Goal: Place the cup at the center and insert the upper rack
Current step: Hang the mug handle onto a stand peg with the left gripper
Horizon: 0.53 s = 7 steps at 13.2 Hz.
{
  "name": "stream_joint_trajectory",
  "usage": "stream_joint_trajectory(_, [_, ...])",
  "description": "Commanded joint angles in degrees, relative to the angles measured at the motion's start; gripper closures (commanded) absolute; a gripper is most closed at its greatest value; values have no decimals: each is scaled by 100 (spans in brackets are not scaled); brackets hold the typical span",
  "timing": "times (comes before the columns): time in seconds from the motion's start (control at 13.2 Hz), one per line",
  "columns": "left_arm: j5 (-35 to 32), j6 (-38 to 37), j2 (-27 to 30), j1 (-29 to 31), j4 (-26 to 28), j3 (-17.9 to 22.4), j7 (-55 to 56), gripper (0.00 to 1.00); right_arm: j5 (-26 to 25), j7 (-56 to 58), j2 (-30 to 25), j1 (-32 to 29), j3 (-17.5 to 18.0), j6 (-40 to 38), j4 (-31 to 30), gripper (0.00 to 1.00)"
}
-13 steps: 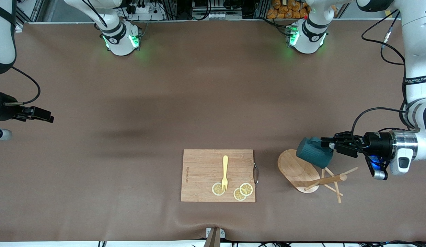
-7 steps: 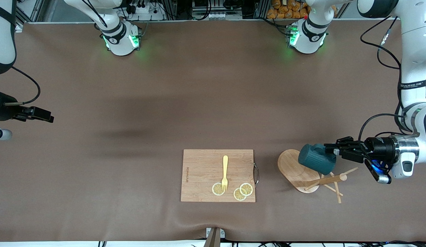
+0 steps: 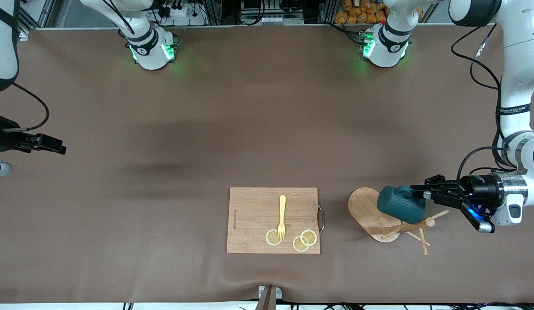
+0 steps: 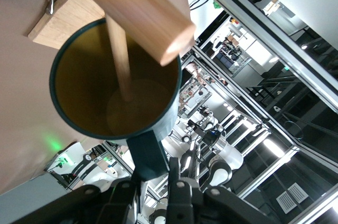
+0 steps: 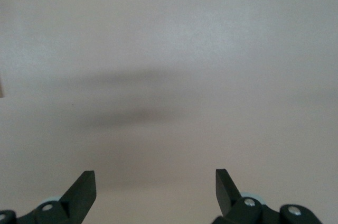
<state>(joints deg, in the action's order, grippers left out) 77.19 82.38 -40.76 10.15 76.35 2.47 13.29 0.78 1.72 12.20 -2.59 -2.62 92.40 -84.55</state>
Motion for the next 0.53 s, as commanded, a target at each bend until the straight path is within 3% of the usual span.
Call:
stream_joint_trajectory(0.0, [191,-91,-81,31,-41,43,-125,100,-17,-40,63,-66,51,-55,194,0])
stream_joint_trajectory(0.45, [279,-82,-169,23,-32,43,-477,100,-17,-31,72,-66,51,-55,194,0])
